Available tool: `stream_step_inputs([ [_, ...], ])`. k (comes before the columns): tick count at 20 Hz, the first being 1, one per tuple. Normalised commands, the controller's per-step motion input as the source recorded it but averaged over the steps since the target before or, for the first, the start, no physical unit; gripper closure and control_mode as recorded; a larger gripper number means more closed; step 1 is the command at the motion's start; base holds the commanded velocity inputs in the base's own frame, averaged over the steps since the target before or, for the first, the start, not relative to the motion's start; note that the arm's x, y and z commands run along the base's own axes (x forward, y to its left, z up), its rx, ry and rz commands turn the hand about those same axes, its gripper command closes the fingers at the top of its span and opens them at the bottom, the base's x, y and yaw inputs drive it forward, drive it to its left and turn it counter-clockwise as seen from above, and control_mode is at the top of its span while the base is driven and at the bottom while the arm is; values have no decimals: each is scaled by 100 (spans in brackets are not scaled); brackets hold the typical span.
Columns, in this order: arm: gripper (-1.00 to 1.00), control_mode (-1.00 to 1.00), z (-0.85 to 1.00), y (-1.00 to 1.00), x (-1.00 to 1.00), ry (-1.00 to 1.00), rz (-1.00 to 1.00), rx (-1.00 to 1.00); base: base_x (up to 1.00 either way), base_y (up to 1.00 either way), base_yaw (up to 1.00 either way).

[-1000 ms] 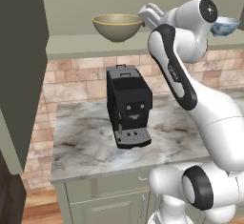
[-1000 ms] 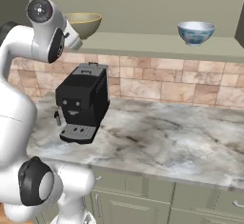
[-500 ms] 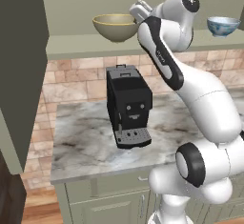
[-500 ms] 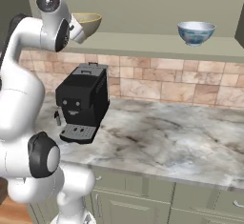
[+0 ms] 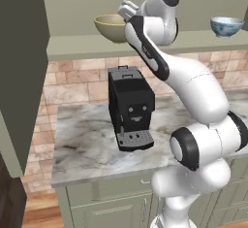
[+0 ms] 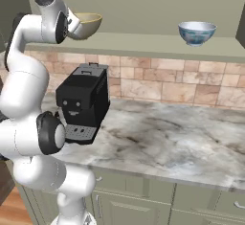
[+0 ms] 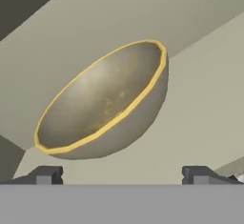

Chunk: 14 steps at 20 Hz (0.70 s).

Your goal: Take the smaller bowl and place it next to the appetizer plate on the dining counter , and place the larger bowl next to the plate with cooked food.

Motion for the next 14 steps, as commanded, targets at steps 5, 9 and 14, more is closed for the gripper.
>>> stream_step_inputs([
  [5, -100, -100, -4, 1, 42, 7, 0, -4, 0, 0, 0],
  [9, -100, -100, 0, 0, 34, 3, 0, -3, 0, 0, 0],
  [14, -100, -100, -5, 0, 31, 1, 0, -3, 0, 0, 0],
])
